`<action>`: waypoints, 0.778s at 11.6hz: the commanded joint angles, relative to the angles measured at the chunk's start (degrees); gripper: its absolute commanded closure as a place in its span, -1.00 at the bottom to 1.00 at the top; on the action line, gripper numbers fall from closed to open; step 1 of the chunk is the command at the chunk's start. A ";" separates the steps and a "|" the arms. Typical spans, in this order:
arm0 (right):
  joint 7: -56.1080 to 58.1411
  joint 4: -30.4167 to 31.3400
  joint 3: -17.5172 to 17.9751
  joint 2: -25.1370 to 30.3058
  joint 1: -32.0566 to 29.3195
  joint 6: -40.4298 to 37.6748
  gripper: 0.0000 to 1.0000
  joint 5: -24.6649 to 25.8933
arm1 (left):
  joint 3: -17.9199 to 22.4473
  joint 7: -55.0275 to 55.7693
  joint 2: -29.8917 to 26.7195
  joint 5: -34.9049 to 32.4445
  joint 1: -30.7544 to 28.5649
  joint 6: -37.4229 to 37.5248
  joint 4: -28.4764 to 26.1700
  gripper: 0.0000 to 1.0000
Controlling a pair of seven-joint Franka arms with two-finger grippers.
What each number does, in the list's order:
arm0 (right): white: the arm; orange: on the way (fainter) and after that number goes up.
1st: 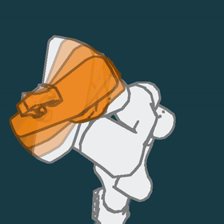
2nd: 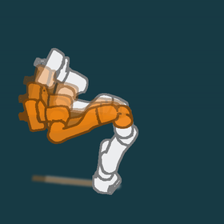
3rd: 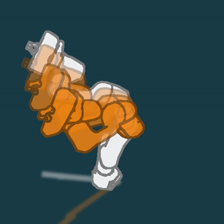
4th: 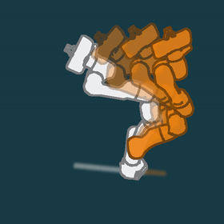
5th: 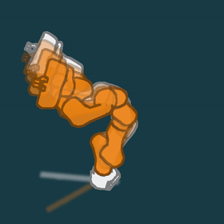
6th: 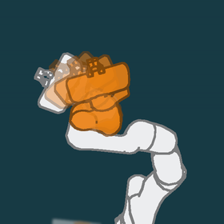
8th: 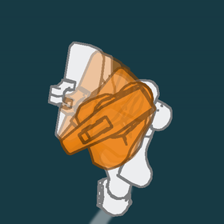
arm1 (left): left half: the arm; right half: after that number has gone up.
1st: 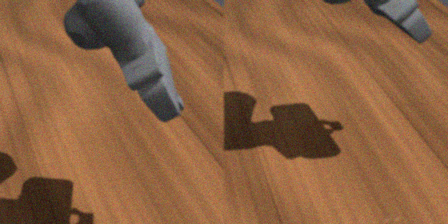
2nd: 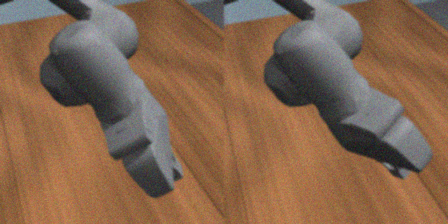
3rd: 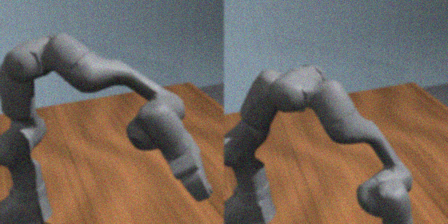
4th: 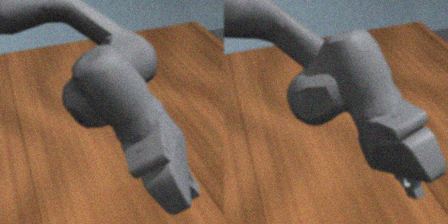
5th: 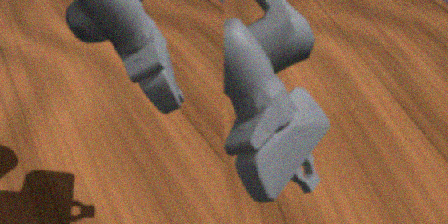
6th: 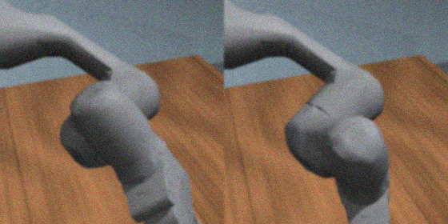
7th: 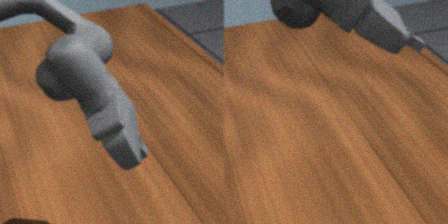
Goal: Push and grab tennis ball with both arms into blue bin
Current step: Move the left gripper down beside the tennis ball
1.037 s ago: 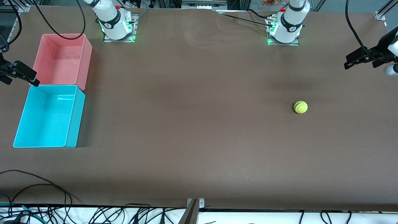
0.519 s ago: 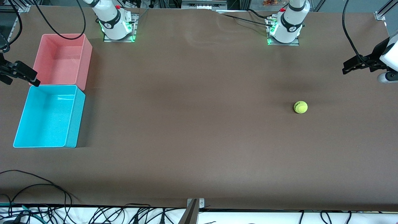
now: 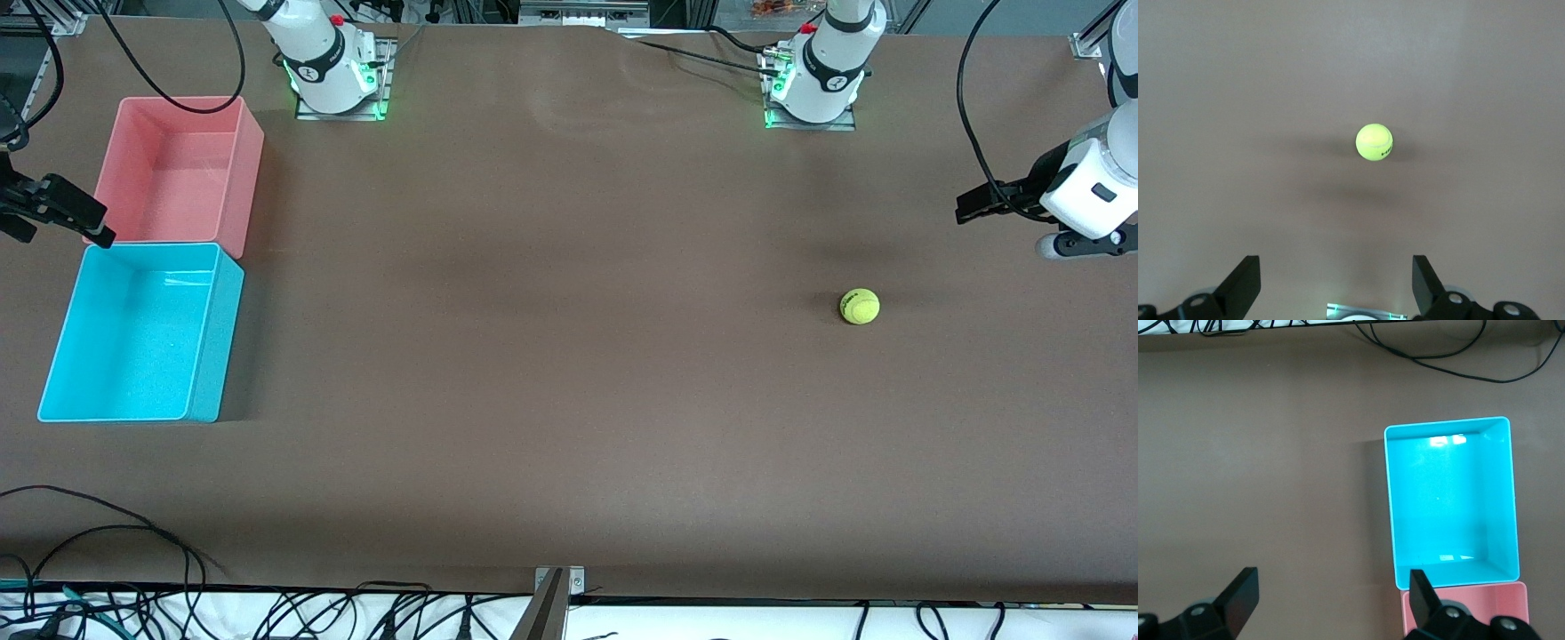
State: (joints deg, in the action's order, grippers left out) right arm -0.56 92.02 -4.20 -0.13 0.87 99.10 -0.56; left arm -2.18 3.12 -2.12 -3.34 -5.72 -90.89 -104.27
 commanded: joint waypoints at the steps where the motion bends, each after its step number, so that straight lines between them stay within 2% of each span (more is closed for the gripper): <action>1: -0.49 -1.22 0.16 -0.39 0.01 -0.40 -1.00 0.12 | -0.11 -0.57 -1.92 -1.49 -0.52 -7.70 -5.84 -1.00; 9: -0.49 -1.22 -0.11 -0.48 -0.07 0.83 -1.00 0.20 | -0.11 -0.49 -0.87 -1.40 -0.70 -31.07 -21.31 -1.00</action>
State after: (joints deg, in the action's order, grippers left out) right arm -0.56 92.02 -4.30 -0.22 0.82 100.12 -0.56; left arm -2.18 3.11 -2.11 -3.35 -6.02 -114.99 -120.20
